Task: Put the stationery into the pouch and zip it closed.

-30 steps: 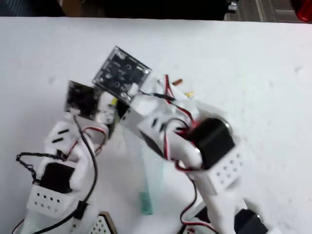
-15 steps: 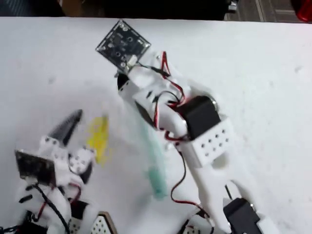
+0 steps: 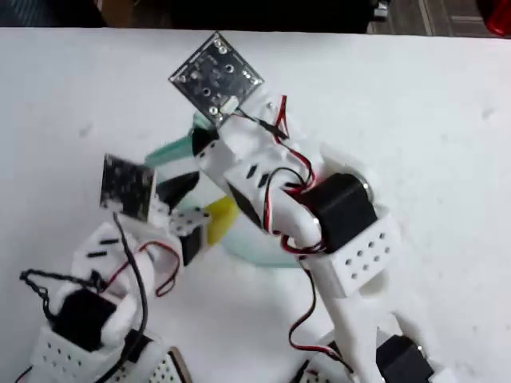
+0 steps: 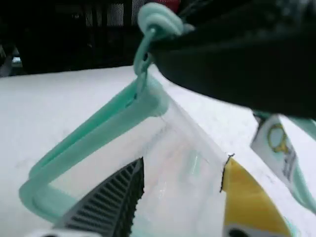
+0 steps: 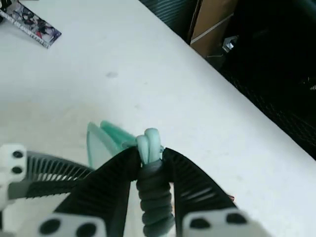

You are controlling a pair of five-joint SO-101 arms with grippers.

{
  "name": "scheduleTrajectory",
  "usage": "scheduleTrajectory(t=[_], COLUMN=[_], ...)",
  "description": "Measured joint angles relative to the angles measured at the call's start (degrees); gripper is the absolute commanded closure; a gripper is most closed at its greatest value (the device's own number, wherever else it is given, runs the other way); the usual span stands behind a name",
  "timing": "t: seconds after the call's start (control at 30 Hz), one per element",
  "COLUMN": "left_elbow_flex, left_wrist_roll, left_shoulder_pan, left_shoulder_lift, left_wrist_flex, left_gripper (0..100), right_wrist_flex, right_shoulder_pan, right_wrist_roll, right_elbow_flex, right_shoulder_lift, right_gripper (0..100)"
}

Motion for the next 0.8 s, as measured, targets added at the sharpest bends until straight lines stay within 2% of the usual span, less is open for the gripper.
scheduleTrajectory(t=[0.13, 0.23, 0.33, 0.43, 0.57, 0.67, 0.8], left_elbow_flex=[-1.6, -1.6, -1.6, -1.6, -1.2, -1.4, -4.1], left_wrist_roll=[1.8, 1.8, -1.3, -3.1, -3.3, -3.3, -3.3], left_shoulder_pan=[-2.0, -6.9, -12.4, -15.8, -16.8, -16.9, -17.8], left_shoulder_lift=[4.2, 4.2, 4.6, 5.6, 7.0, 13.2, 23.9], left_wrist_flex=[-0.4, 1.9, 3.1, -0.7, -10.4, -17.0, -17.8], left_gripper=[73, 73, 73, 73, 73, 73, 73], right_wrist_flex=[1.2, 1.8, -1.7, -7.0, -11.4, -10.6, -3.3], right_shoulder_pan=[0.2, 0.3, 0.4, 1.2, 1.8, 1.8, 1.6], right_wrist_roll=[0.0, 0.0, -0.2, -0.2, -0.2, -0.2, -0.2], right_elbow_flex=[0.0, 0.0, 0.0, 0.0, 0.0, 0.0, 0.0], right_shoulder_lift=[-0.1, -2.1, -4.2, -4.4, -4.4, -4.4, -4.4], right_gripper=[98.2, 98.2, 98.2, 98.2, 98.2, 98.2, 98.2])
